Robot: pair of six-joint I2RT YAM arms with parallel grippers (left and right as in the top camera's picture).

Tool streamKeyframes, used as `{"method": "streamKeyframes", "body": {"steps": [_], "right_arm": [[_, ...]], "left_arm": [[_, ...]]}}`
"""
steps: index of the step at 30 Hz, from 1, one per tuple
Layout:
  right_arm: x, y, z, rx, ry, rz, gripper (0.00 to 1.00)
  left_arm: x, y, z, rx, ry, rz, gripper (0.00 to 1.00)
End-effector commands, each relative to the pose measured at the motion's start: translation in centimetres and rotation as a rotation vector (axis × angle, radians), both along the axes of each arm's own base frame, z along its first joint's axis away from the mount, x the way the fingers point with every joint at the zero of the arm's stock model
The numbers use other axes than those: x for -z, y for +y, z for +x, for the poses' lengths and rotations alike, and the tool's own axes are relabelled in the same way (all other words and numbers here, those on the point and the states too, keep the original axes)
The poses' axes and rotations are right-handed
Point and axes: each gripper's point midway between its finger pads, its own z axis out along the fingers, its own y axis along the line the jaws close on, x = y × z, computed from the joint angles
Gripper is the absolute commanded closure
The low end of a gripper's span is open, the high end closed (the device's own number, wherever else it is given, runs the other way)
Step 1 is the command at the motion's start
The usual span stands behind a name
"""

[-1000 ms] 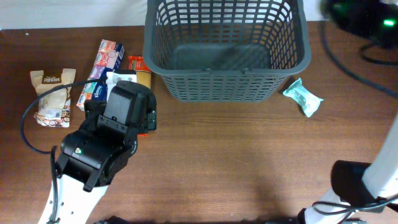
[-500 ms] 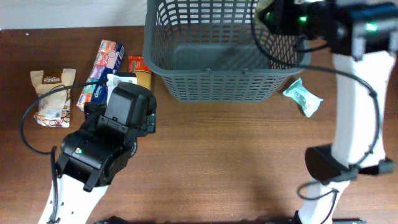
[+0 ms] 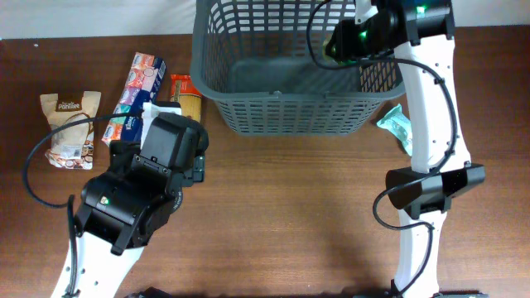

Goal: Pack container
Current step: 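Lift the jar and carry it over the basket with the right gripper, then lower the jar into the basket with the right gripper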

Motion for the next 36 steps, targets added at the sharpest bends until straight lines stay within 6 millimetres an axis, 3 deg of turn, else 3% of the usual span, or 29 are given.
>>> {"method": "streamKeyframes", "body": {"steps": [1,8,17,29,36], "right_arm": [[-0.9,-0.7,0.1,0.013,-0.039,-0.054,0.96],[-0.7,-0.8,0.4,0.015,-0.040,-0.056,0.96],[-0.1,-0.6,1.3,0.016,-0.050,-0.053,0.96],[5.2,-0.4,2.3,0.012,0.062,-0.076,0.96],[7.3,-0.5,2.6,0.015,0.101,-0.091,0.96]], "left_arm": [[-1.3,1.9,0.0,-0.072,-0.044,0.050,0.01],[-1.2,4.4,0.0,-0.182,-0.047,0.031,0.01],[-1.2,4.6,0.0,-0.189,-0.047,0.032,0.01],[-1.2,4.6,0.0,-0.189,-0.047,0.032,0.01],[-1.2,4.6,0.0,-0.189,-0.047,0.032,0.01]]}}
